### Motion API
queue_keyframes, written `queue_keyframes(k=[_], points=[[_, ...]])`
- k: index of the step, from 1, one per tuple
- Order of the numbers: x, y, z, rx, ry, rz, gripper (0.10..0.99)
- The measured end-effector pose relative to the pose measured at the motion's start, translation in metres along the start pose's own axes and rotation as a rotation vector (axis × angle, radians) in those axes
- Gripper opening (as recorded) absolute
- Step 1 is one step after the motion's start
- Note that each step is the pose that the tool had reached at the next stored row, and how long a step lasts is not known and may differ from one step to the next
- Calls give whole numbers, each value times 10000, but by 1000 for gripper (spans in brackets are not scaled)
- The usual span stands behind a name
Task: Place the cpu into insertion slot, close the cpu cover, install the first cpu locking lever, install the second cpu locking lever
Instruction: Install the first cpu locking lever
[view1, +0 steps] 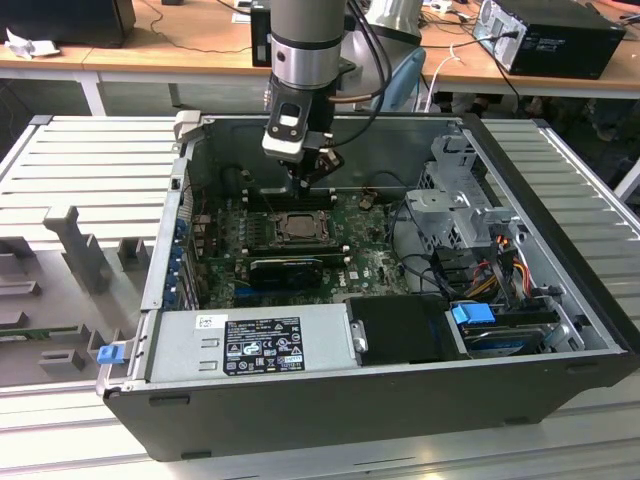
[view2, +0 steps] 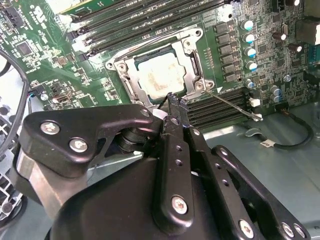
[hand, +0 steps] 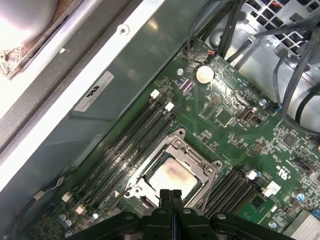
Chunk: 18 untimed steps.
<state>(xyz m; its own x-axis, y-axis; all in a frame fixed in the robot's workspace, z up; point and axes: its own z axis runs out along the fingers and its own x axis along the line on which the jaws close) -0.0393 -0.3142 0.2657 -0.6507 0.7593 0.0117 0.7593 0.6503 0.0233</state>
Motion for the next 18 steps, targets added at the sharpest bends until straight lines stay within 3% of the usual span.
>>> queue_keyframes(k=[18], points=[[-1,-1,-5,18,34,-1474,106]])
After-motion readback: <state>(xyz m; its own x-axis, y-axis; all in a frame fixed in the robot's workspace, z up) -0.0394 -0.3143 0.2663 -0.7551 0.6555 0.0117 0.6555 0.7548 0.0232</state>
